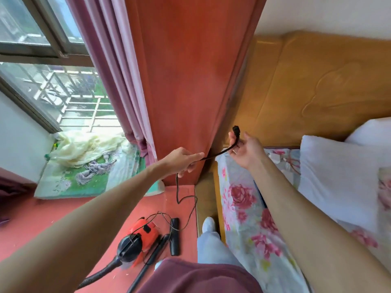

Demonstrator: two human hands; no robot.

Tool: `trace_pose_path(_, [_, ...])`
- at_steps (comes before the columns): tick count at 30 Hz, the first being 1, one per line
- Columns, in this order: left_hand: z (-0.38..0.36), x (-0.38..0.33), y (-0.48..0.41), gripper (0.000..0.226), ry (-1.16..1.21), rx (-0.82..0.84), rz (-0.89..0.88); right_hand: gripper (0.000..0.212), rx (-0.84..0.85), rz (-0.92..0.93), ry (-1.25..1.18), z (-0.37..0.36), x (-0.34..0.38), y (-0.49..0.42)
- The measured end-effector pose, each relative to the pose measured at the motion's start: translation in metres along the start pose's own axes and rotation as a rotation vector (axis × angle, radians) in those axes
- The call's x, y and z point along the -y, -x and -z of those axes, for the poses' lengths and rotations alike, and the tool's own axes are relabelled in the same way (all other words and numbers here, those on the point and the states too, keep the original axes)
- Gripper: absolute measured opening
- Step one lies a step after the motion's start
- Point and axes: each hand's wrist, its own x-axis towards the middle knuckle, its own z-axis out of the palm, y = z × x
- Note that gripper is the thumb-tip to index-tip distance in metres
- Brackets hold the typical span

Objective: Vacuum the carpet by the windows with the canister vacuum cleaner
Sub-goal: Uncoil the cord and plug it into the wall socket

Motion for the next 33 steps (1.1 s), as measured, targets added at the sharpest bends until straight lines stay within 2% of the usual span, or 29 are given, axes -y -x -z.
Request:
trace_pose_path(5, [0.002,-0.014,-0.042,0.061,-0.160,-0.034,0.066,0.030,0.076,-0.057,-0.030,0.012,0.035,-0.047])
trace_pose_path(10, [-0.018,-0.053,-0.105,0.043,-0.116,-0.051,0.147,0.025,0.083,-0.066,-0.133,0.011,0.076,-0.109])
trace_pose_path(13, [-0.044,-0.086,-0.149,0.050,-0.142,-0.025,0.154,0.022,0.074,-0.088,-0.157,0.015,0.104,-0.144])
trace_pose_path(19, [-0.083,-0.142,-0.234,0.046,-0.194,-0.152,0.160,0.021,0.111,-0.129,-0.035,0.007,0.149,-0.197])
trace_pose_path(26, [-0.084,-0.132,-0.314,0.030,-0.168,-0.304,0.309,0.026,0.209,-0.156,0.370,-0.007,0.168,-0.260])
trace_pose_path(30, [-0.081,-0.111,-0.346,0.025,-0.063,-0.352,0.427,0.029,0.118,-0.191,0.355,-0.012,0.158,-0.306])
trace_pose_path(33, [-0.080,-0.094,-0.362,0.012,-0.012,-0.411,0.489,0.031,0.072,-0.190,0.328,-0.026,0.144,-0.341])
